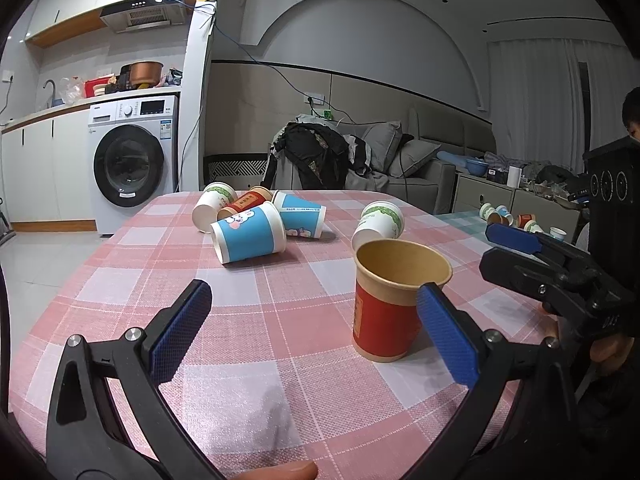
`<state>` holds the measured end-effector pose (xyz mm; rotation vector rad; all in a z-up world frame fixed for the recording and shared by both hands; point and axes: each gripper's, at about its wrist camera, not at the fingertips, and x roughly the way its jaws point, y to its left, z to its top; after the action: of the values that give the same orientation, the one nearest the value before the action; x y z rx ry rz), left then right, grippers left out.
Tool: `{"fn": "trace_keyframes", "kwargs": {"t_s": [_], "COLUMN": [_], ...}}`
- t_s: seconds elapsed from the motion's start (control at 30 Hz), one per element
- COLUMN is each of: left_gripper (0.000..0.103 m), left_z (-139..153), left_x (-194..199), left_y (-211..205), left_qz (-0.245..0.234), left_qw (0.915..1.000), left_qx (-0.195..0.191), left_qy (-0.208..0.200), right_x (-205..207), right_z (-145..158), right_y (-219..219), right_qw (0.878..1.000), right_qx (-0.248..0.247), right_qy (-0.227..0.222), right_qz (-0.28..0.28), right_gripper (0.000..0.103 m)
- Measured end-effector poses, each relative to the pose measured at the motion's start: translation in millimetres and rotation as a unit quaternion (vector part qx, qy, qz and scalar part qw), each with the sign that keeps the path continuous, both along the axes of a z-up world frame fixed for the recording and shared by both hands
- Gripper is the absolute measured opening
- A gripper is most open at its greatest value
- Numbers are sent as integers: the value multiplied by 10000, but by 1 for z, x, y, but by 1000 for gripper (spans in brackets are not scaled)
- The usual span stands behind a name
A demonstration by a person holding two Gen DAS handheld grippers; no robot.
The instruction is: Flip cup upright
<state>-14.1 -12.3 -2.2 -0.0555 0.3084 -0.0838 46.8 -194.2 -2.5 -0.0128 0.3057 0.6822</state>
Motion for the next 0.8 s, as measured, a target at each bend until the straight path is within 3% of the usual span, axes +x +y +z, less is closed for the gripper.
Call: {"fn": "trace_keyframes", "kwargs": {"t_s": [0.8], "left_gripper": [102], "left_z": [3], "left_x": [-2], "left_y": [4], "left_qz": [56], "left_qw": [9999], "left_qx": [2], "left_qy": [-134], "right_x": [-1], "right_z": [-4], "right_y": [1], "right_qw": [10000], "right_qx": [-25], "right_qy": [21], "right_qz": [20], "right_gripper": [103]}}
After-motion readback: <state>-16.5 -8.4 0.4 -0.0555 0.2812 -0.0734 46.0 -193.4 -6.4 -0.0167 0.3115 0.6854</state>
